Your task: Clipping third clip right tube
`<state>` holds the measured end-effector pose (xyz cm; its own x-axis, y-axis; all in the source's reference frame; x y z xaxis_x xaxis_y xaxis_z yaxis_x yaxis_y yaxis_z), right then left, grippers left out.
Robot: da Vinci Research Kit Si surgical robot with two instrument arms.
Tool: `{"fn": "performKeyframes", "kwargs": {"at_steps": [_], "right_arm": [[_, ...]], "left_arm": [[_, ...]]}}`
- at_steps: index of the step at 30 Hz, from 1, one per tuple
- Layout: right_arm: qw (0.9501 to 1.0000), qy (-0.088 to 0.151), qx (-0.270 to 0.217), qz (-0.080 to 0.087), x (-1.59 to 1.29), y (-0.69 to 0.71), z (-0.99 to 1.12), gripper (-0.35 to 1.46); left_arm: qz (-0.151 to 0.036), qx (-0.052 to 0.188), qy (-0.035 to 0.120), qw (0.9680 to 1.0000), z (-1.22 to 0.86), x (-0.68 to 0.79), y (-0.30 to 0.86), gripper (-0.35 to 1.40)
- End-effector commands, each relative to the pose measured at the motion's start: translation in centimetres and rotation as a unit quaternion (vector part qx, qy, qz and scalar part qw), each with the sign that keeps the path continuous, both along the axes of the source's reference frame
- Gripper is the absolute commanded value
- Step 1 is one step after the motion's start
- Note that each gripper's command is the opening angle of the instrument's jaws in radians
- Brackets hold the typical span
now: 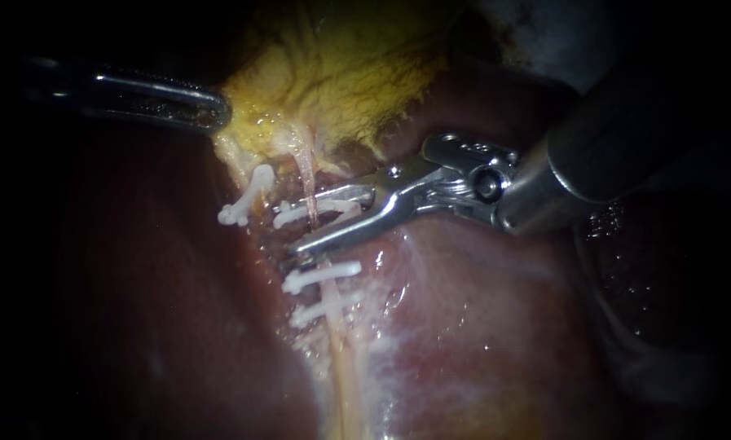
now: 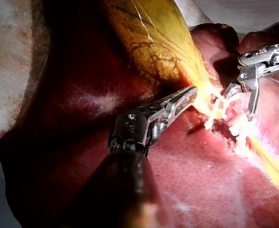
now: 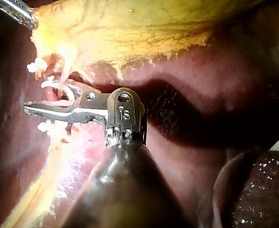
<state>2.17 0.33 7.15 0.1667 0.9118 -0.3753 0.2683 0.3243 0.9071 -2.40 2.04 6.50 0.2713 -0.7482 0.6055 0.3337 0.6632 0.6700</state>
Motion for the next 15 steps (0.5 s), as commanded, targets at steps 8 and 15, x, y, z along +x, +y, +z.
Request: {"fn": "performKeyframes", "kwargs": {"at_steps": [8, 15], "right_arm": [[0.9998, -0.007, 0.017, -0.005, 0.03, 0.0, -0.01, 0.3], [0.9994, -0.014, 0.03, -0.008, 0.04, 0.02, -0.01, 0.06]], "left_arm": [[0.0, 0.0, 0.0, 1.0, 0.0, 0.0, 0.0, -0.35], [0.0, 0.0, 0.0, 1.0, 0.0, 0.0, 0.0, -0.35]]}}
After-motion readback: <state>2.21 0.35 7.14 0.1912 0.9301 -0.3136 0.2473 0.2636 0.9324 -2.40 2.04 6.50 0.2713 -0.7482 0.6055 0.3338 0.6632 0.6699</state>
